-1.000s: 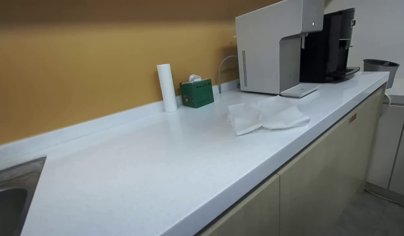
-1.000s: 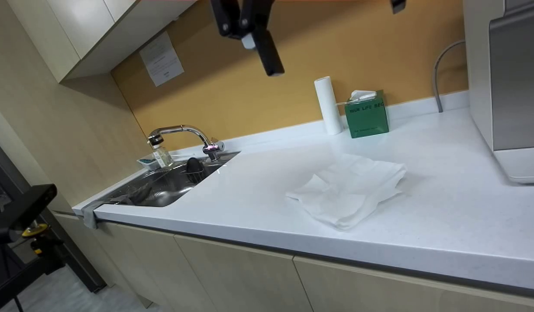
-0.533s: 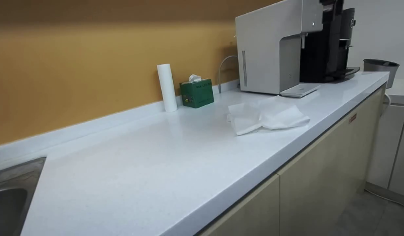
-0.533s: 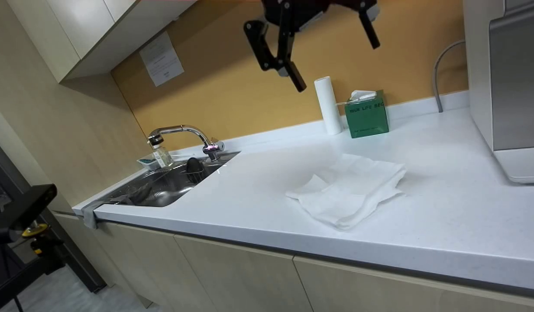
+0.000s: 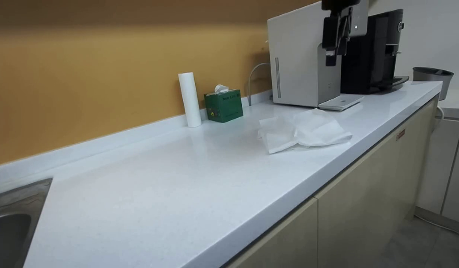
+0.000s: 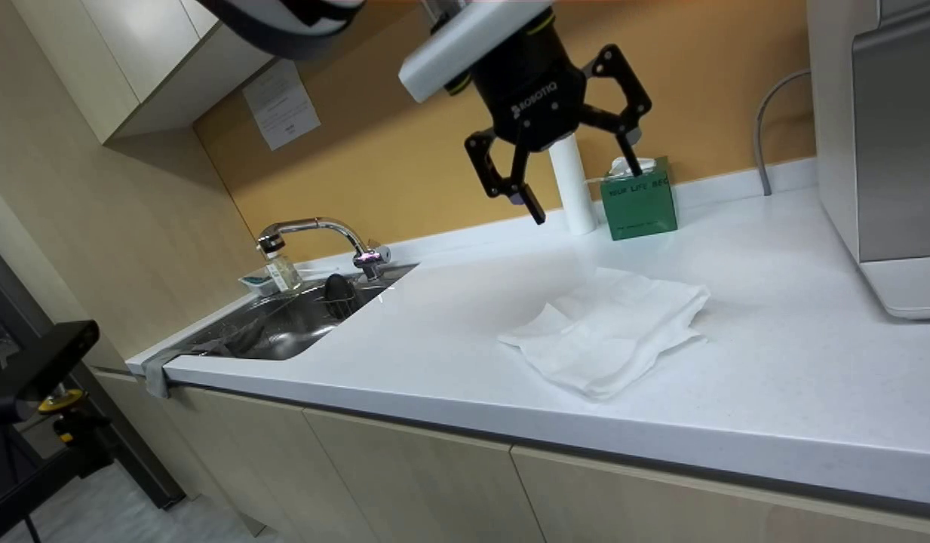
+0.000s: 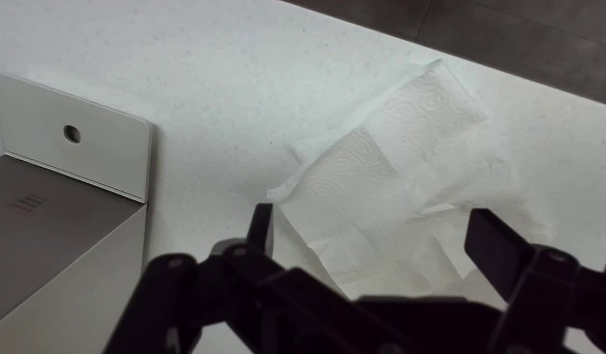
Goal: Wipe the counter using the paper towel
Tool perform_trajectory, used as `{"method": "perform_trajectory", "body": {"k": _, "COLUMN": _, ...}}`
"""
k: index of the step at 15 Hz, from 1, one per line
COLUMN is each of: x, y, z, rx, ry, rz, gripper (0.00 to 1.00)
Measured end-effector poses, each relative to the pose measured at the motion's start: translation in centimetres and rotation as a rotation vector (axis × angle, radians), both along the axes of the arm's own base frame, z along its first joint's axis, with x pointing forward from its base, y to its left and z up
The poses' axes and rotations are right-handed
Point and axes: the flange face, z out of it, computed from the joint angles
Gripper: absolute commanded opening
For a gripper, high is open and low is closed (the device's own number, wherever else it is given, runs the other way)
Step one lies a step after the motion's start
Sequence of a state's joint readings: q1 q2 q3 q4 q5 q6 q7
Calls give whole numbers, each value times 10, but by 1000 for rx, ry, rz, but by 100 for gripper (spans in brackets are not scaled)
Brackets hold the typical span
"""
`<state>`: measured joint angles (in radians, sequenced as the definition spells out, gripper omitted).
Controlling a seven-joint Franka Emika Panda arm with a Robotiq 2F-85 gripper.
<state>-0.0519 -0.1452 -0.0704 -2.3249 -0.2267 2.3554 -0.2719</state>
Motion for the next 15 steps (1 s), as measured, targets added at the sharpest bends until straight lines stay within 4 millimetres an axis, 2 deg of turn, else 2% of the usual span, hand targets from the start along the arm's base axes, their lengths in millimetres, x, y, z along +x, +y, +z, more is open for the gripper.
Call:
{"method": "perform_trajectory", "body": {"k": 8, "x": 28, "y": -1, "z": -56, "rx": 81, "ry": 55, "rz": 76, "gripper": 100}}
{"method": "perform_trajectory", "body": {"k": 15, "x": 44, "y": -23, "z": -99, "rx": 111, "ry": 69, "rz": 75, "gripper": 100}}
